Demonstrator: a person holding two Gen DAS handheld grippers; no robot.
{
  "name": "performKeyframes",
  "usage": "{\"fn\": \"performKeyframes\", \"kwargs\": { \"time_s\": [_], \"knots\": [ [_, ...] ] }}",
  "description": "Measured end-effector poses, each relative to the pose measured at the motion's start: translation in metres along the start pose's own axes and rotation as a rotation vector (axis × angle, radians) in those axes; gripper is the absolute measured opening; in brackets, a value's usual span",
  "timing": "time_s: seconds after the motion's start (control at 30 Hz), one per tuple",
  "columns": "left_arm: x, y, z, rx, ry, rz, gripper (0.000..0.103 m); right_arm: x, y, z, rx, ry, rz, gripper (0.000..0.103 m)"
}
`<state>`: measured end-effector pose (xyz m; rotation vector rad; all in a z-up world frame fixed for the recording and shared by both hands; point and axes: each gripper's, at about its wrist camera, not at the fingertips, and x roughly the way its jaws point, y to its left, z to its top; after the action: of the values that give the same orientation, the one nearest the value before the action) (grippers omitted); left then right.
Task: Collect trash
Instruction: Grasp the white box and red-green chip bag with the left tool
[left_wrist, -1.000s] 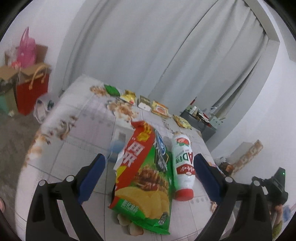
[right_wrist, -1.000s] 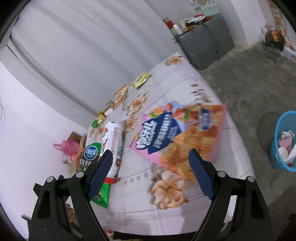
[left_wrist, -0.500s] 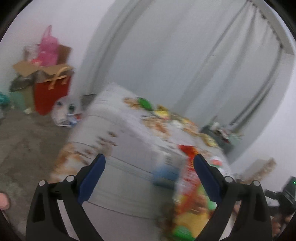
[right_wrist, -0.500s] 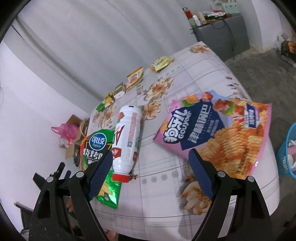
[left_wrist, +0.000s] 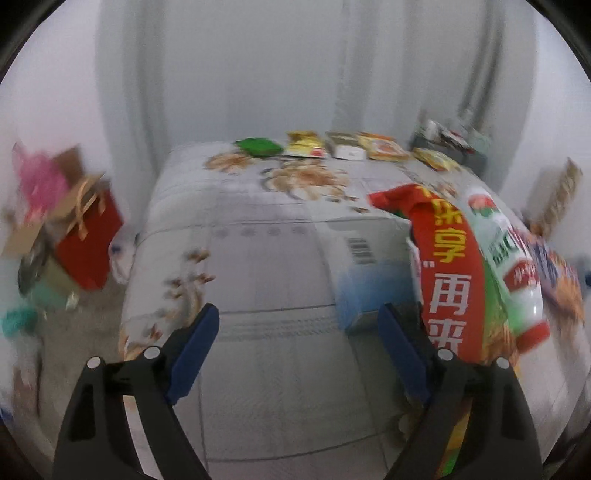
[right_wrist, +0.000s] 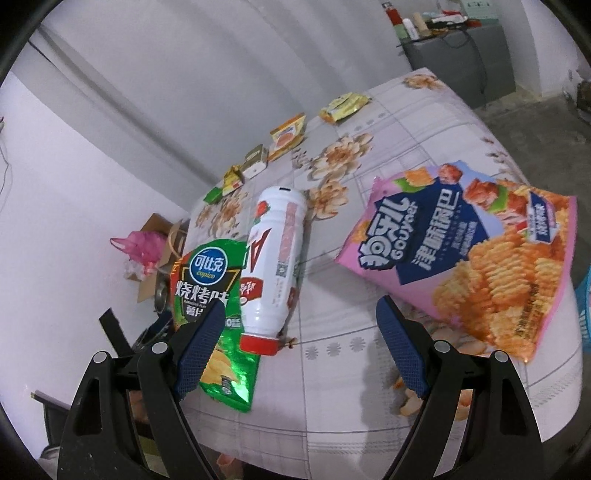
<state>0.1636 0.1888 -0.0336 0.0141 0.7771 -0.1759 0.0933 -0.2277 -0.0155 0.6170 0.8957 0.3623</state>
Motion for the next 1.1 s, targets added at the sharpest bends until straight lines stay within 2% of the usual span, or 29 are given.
{"fn": "performKeyframes", "kwargs": {
  "time_s": [0.1, 0.17, 0.23, 0.3, 0.37, 0.43, 0.5, 0.63, 0.7, 0.8, 1.0, 1.1],
  "knots": [
    [-0.001, 0.0, 0.006, 0.046, -0.017, -0.093, 0.085, 0.007, 0.0, 0.001, 0.0, 0.014, -0.003, 0.08],
    [0.003, 0.002, 0.011, 0.079, -0.006, -0.178, 0.085, 0.01, -0.001, 0.001, 0.005, 0.021, -0.004, 0.08],
    [0.01, -0.001, 0.015, 0.125, 0.006, -0.224, 0.085, 0.015, -0.002, 0.001, 0.008, 0.031, -0.006, 0.08],
    [0.025, -0.003, 0.021, 0.138, 0.063, -0.242, 0.086, 0.019, -0.002, 0.0, 0.011, 0.039, -0.006, 0.08],
    [0.038, -0.002, 0.025, 0.107, 0.124, -0.26, 0.086, 0.021, -0.003, -0.001, 0.014, 0.045, -0.005, 0.08],
    [0.045, -0.001, 0.029, 0.07, 0.151, -0.29, 0.086, 0.023, -0.004, -0.001, 0.016, 0.049, -0.003, 0.08],
    [0.046, -0.003, 0.032, 0.083, 0.14, -0.294, 0.086, 0.025, -0.004, -0.001, 0.019, 0.052, -0.003, 0.08],
    [0.047, -0.011, 0.04, 0.193, 0.085, -0.326, 0.088, 0.027, -0.006, -0.003, 0.022, 0.062, -0.003, 0.08],
    [0.051, -0.014, 0.043, 0.252, 0.079, -0.389, 0.093, 0.028, -0.005, -0.004, 0.019, 0.066, -0.004, 0.08],
    [0.062, -0.017, 0.05, 0.334, 0.11, -0.483, 0.093, 0.028, -0.004, -0.006, 0.017, 0.065, -0.014, 0.08],
    [0.08, -0.004, 0.064, 0.281, 0.166, -0.64, 0.093, 0.035, -0.003, -0.005, 0.023, 0.072, -0.045, 0.08],
    [0.084, 0.001, 0.07, 0.259, 0.165, -0.677, 0.093, 0.045, 0.0, -0.004, 0.02, 0.086, -0.053, 0.08]
  ]
}}
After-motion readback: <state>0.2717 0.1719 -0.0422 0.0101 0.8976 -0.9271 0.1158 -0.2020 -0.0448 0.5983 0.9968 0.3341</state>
